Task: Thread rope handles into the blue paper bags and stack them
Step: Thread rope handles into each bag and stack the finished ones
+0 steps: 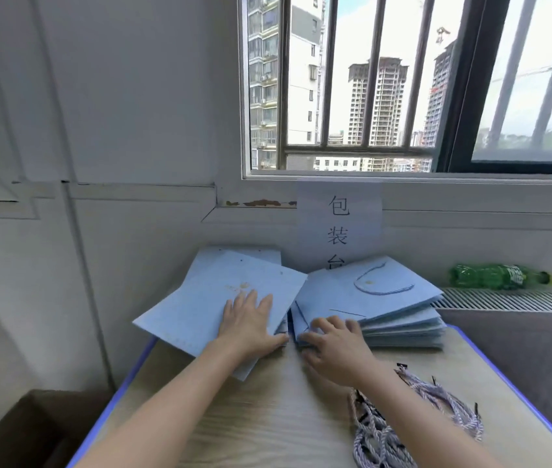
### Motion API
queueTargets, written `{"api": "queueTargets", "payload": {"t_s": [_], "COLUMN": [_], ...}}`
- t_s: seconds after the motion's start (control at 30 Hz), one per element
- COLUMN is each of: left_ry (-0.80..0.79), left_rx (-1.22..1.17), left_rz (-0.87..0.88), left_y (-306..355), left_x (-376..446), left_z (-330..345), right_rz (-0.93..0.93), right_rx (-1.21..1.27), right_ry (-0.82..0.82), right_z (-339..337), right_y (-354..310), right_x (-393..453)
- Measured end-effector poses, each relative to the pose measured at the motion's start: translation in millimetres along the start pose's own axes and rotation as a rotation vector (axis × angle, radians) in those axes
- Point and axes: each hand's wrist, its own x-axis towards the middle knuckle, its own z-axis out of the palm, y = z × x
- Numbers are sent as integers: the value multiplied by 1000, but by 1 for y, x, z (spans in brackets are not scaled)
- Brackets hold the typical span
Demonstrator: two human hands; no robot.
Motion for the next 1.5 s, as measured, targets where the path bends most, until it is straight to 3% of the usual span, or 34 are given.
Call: {"api": "queueTargets", "payload": {"t_s": [0.13, 0.2, 0.33, 0.47, 0.53, 0.7, 0.87, 1.0, 1.07, 1.13, 1.23, 1.3, 1.37, 1.5], "left_ry": [-34, -71, -140, 203, 253, 13, -125, -313, -408, -470, -254, -23, 130, 93], "left_rx": [-27, -28, -39, -90, -82, -52, -121, -162, -186, -277, -429, -459, -467, -392], "left_rz": [70, 108, 119, 18, -17, -11, 230, 385, 401, 376, 312, 242, 230, 255], "left_y": [-3, -11, -28, -25, -15, 8, 17, 7, -7, -19, -24, -24, -23, -22], "left_x": [-16, -29, -63, -87, -93, -105, -124, -128, -121, -114, -106, -102, -103, -110], "left_z": [-3, -8, -17, -10, 2, 47, 53, 34, 18, 5, 11, 26, 41, 46], "right_rz": [86, 107, 240, 385, 401, 427, 361, 250, 192, 124, 127, 190, 222, 219], "right_rx": [-59, -43, 240, 506, 558, 466, 380, 404, 465, 723, 968, 788, 524, 409], "right_ry": [-142, -136, 129, 241, 268, 249, 0, -28, -20, -44, -6, 113, 123, -85], "right_z": [-7, -14, -18, -15, -9, 1, -8, -11, -13, -15, -20, -19, -16, -8], "right_y": [8, 6, -6, -7, -7, 12, 14, 1, -1, -7, -14, -11, -7, -11], "right_x": [1, 1, -13, -40, -49, -59, -68, -69, -69, -71, -71, -70, -70, -68]}}
